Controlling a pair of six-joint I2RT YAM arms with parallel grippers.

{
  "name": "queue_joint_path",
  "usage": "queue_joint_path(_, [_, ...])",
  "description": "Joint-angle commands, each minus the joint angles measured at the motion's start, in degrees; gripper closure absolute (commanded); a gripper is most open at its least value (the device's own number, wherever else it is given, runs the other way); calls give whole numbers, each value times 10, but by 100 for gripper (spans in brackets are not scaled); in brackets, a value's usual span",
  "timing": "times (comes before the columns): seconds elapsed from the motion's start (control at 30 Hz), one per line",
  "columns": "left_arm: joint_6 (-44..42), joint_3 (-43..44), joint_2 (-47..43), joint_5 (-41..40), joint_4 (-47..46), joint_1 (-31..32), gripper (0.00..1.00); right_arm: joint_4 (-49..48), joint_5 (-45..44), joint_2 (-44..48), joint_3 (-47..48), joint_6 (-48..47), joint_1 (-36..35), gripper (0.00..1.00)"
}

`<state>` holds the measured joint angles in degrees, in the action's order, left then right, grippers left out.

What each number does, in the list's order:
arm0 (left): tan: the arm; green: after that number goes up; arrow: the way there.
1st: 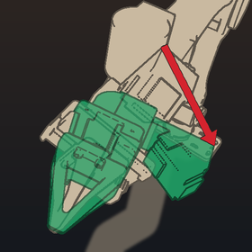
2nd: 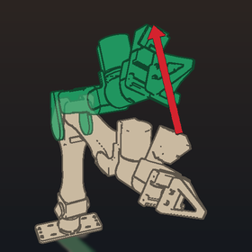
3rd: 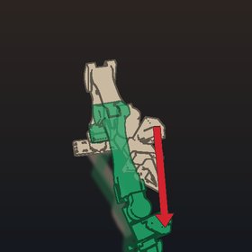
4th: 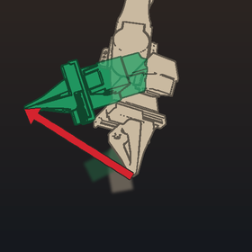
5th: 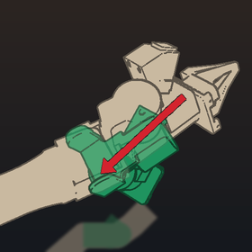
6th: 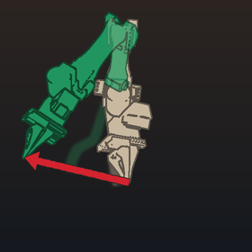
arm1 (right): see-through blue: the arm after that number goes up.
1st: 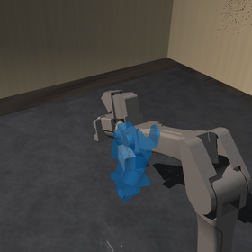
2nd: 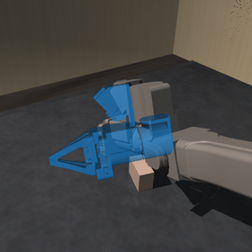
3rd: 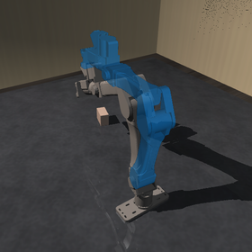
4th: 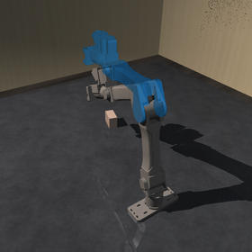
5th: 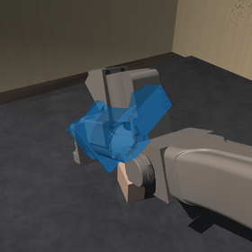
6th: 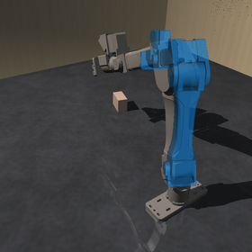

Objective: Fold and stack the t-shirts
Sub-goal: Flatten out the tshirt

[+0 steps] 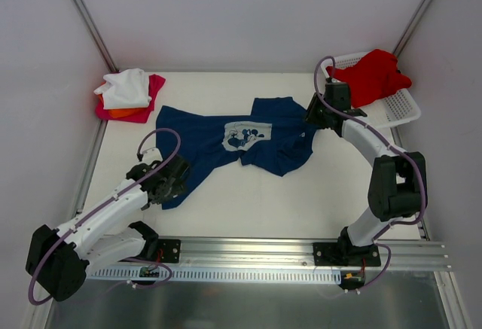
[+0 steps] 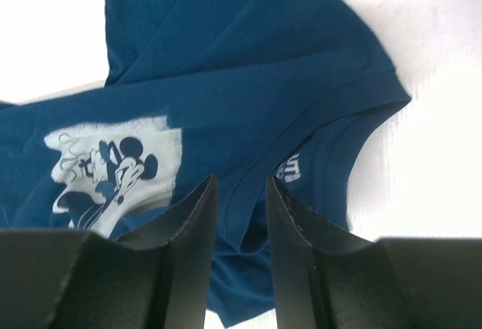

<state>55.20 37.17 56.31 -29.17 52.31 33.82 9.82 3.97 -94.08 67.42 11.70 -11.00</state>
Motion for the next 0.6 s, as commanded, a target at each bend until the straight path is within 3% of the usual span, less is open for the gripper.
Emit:
queue_joint_path(0.0, [7,21,-24,-22,17,5,1,2,13,48,-9,-8,-23,65])
queue_joint_path(0.37, [-54,114,85,-24,-44,5,1,41,-36,30,4,-12,-182,65])
queue_joint_path(0.57, [-94,165,174,-31,-75,5,1,25,-36,28,-20,-7,-197,64])
